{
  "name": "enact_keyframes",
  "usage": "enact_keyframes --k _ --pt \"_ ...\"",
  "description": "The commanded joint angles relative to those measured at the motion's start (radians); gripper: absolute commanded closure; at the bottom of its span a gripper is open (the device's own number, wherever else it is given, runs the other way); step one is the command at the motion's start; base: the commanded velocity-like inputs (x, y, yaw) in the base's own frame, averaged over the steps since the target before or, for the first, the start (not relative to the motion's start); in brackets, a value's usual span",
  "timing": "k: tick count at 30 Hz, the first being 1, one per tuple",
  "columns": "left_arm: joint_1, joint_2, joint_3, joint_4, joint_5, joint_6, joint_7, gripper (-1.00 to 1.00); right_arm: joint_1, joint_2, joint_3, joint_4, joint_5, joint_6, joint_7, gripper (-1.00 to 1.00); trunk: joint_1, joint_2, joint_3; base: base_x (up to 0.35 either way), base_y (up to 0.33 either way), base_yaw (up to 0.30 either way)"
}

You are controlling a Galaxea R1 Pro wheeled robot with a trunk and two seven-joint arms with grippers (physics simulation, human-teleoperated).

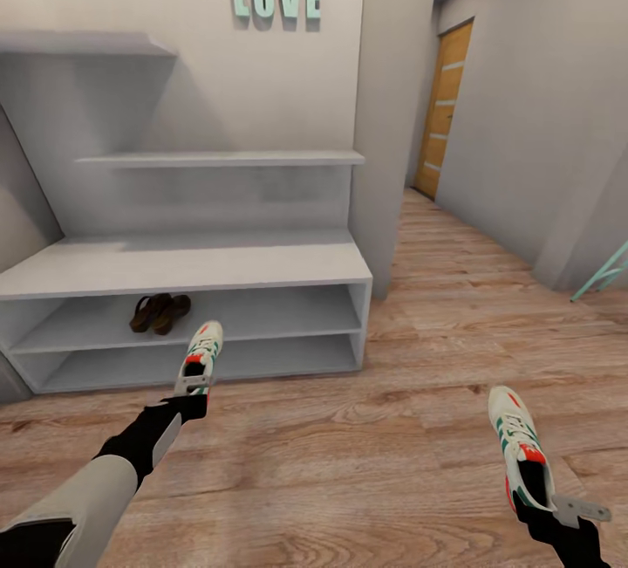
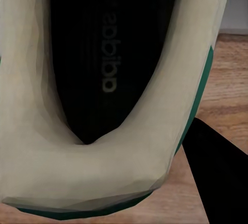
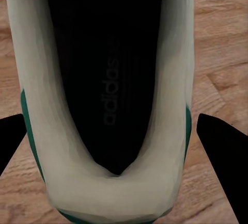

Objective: Pick up the two gym shoes and the two sandals from the corridor floor and place them onto the hallstand (shoe rack) in the corridor, making sure they are on the rack and not on the floor. Arrange them so the two gym shoes are next to each other and the two sandals are next to each other.

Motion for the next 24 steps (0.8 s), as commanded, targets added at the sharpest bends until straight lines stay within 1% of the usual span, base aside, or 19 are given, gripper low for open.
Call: enact_keyframes --k 1,9,20,24 --pt "-0.001 0.000 0.003 -0.002 0.004 0.006 0.002 1.00 -0.001 0.000 -0.008 0.001 0.008 -0.003 0.005 1.00 0.004 -0.008 -0.006 0.000 0.000 0.000" --pt "-0.003 -0.002 0.003 -0.002 0.004 0.006 0.002 1.00 -0.001 -0.001 -0.008 0.001 0.008 -0.006 0.004 1.00 0.034 -0.064 -0.043 0.000 0.000 0.000" --pt "-0.002 -0.005 0.004 -0.002 0.004 0.006 0.002 1.00 -0.001 -0.002 -0.005 0.002 0.010 -0.008 0.004 1.00 0.034 -0.064 -0.045 0.000 0.000 0.000" --pt "-0.002 -0.005 0.004 -0.003 0.004 0.006 0.002 1.00 -0.001 -0.003 -0.005 0.002 0.010 -0.008 0.004 1.00 0.034 -0.064 -0.045 0.135 -0.057 0.000"
